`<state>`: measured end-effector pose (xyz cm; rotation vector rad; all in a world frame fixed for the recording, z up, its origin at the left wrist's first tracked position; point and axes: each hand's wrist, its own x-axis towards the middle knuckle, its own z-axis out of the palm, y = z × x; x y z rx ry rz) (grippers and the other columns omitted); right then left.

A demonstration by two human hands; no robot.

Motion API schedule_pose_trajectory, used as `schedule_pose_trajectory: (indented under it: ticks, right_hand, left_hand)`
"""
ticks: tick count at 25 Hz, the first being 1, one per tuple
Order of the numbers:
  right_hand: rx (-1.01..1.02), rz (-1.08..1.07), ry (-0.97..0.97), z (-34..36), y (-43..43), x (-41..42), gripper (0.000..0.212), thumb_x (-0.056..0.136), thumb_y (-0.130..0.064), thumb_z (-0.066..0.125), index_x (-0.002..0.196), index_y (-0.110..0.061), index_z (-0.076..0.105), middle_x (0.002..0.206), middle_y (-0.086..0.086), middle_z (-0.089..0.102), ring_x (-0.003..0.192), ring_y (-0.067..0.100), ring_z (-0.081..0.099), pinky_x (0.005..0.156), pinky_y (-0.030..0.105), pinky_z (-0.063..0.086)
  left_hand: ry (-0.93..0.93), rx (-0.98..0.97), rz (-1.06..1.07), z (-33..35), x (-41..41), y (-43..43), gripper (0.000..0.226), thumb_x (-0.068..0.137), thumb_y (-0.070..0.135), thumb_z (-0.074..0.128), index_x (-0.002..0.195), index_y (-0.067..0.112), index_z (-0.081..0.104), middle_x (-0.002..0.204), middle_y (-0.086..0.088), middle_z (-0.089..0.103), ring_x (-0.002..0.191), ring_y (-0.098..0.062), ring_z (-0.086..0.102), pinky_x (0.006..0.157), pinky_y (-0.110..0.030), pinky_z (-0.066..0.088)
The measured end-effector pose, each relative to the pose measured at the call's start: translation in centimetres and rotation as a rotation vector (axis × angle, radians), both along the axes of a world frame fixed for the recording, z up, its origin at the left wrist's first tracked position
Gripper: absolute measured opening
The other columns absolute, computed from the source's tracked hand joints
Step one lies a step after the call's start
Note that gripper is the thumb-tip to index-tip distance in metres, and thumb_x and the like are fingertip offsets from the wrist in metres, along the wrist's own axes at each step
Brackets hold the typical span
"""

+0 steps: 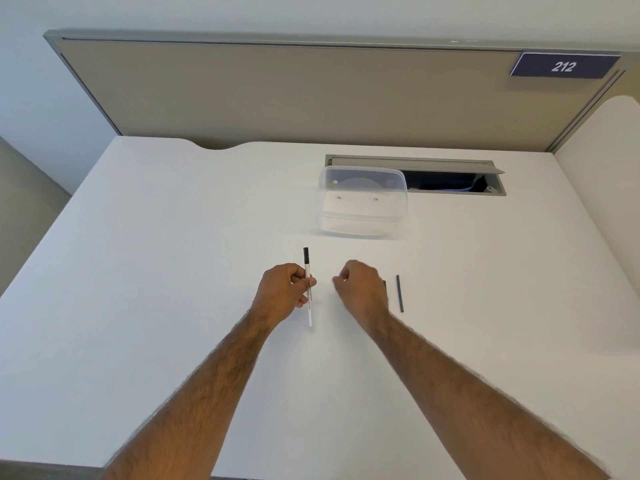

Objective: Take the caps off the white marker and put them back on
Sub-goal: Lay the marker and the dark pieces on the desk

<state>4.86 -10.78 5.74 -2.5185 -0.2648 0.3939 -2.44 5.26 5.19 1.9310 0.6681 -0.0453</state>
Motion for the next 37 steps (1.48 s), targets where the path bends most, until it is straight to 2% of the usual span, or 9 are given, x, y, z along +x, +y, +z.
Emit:
schedule_pose_trajectory:
  ticks: [3,9,13,18,22,26,29,34,37]
  right_hand:
    - [0.203,0.02,0.156,-0.5,0.7,-2.8,0.016,0.084,-0.033,0.07,0.079,-0.018,0.065,0.074,-0.008,0.066,0.068,0.012,0.062,0.061,0.03,0.05]
    - [0.269,-0.085,0.211,-1.5,0.7,-3.4,0.015,0.086,-0.023,0.064,0.072,-0.019,0.067,0.069,-0.01,0.066,0.063,0.008,0.06,0.058,0.026,0.048]
    - [0.256,-0.149,0.22,-1.9,0.6,-2.8,0.018,0.086,-0.025,0.065,0.073,-0.013,0.066,0.068,-0.006,0.066,0.06,0.012,0.058,0.053,0.025,0.044]
    - [0.168,-0.233,0.252,-2.5,1.3,-2.1,0.03,0.084,-0.027,0.063,0.061,-0.021,0.045,0.057,-0.009,0.049,0.045,0.011,0.04,0.045,0.024,0.029]
    - [0.1,-0.221,0.256,-2.9,2.0,-1.8,0.021,0.08,-0.023,0.063,0.065,-0.018,0.05,0.059,-0.005,0.053,0.05,0.016,0.046,0.047,0.025,0.034]
    - [0.086,-0.208,0.256,-3.1,2.5,-1.4,0.007,0.078,-0.017,0.062,0.075,-0.012,0.06,0.067,0.0,0.062,0.058,0.019,0.054,0.049,0.025,0.038]
    - [0.082,-0.216,0.259,-3.1,2.8,-1.1,0.006,0.082,-0.014,0.061,0.083,-0.009,0.063,0.071,0.0,0.063,0.059,0.017,0.055,0.049,0.024,0.039]
    - [0.086,-0.207,0.268,-3.2,2.7,-0.9,0.004,0.082,-0.011,0.061,0.078,-0.01,0.061,0.066,-0.002,0.058,0.055,0.016,0.05,0.047,0.024,0.036]
    - [0.092,-0.212,0.266,-3.3,2.5,-0.9,0.016,0.082,-0.014,0.061,0.069,-0.014,0.052,0.061,-0.003,0.053,0.052,0.015,0.046,0.046,0.025,0.034]
  left_hand:
    - [0.041,-0.019,0.028,-0.5,0.3,-0.6,0.012,0.09,0.021,0.076,0.086,0.01,0.073,0.079,-0.001,0.076,0.056,-0.011,0.072,0.052,-0.018,0.056]
    - [0.075,-0.068,-0.002,-1.2,1.1,-1.8,0.014,0.091,0.021,0.074,0.086,0.008,0.075,0.073,-0.005,0.078,0.061,-0.014,0.074,0.06,-0.024,0.061]
    - [0.081,-0.087,0.022,-1.7,2.0,-2.6,0.009,0.091,0.016,0.073,0.09,0.007,0.075,0.076,-0.006,0.078,0.06,-0.012,0.073,0.056,-0.022,0.059]
    - [0.096,-0.103,0.103,-2.7,2.8,-3.4,0.009,0.089,0.01,0.074,0.084,0.003,0.073,0.078,-0.01,0.078,0.061,-0.015,0.074,0.055,-0.025,0.061]
    - [0.116,-0.049,0.118,-3.4,3.3,-3.6,0.012,0.087,0.011,0.076,0.08,0.002,0.071,0.074,-0.009,0.077,0.066,-0.027,0.077,0.066,-0.038,0.065]
    - [0.129,0.028,0.091,-3.7,3.9,-3.4,0.021,0.084,0.01,0.075,0.067,0.0,0.069,0.069,-0.013,0.076,0.064,-0.028,0.076,0.067,-0.043,0.065]
    - [0.149,0.072,0.073,-3.6,4.3,-3.4,0.023,0.084,0.012,0.075,0.066,-0.002,0.069,0.068,-0.013,0.076,0.069,-0.029,0.075,0.07,-0.044,0.065]
    - [0.165,0.1,0.055,-3.3,4.5,-3.6,0.023,0.084,0.014,0.073,0.071,-0.004,0.068,0.069,-0.013,0.076,0.07,-0.029,0.075,0.073,-0.046,0.064]
    - [0.176,0.123,0.034,-3.2,4.5,-3.6,0.026,0.085,0.019,0.073,0.071,-0.002,0.069,0.065,-0.01,0.075,0.07,-0.027,0.074,0.075,-0.044,0.063]
